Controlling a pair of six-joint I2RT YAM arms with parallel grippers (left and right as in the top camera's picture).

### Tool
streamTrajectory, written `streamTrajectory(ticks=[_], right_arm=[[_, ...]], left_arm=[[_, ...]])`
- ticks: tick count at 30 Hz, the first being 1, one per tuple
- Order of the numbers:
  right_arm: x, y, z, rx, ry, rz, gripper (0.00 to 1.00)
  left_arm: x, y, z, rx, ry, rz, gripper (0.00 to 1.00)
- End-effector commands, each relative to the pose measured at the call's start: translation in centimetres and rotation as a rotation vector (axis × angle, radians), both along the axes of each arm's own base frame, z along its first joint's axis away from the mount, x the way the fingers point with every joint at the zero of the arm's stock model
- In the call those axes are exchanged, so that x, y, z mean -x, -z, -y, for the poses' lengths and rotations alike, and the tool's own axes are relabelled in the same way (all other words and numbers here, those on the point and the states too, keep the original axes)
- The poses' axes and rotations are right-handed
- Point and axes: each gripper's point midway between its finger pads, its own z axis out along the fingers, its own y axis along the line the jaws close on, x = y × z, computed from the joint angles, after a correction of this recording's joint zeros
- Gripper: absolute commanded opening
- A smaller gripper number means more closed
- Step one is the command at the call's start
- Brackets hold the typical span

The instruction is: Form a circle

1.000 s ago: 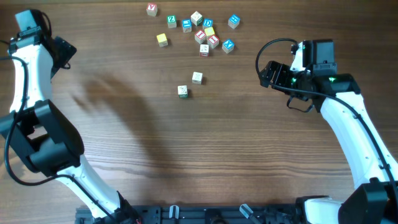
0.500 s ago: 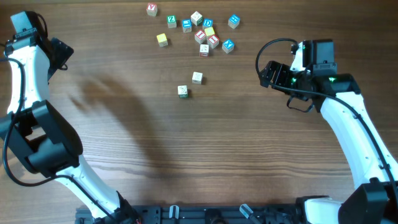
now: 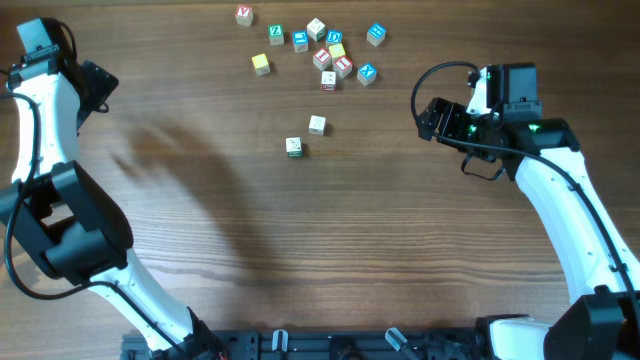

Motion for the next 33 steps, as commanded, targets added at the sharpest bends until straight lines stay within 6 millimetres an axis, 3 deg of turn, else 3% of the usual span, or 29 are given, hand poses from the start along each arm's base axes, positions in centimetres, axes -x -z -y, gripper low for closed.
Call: streamTrajectory(ticks=[1, 33], right_arm=[[-0.49, -0.34, -0.23, -0.015, -0.003, 0.007, 1.00], [-0.49, -0.34, -0.23, -0.016, -0.002, 0.007, 1.00]], left_arm=[[-0.18, -0.95, -0.18, -0.006, 0.005, 0.020, 1.00], [-0.17, -0.94, -0.18, -0.006, 0.005, 0.020, 1.00]])
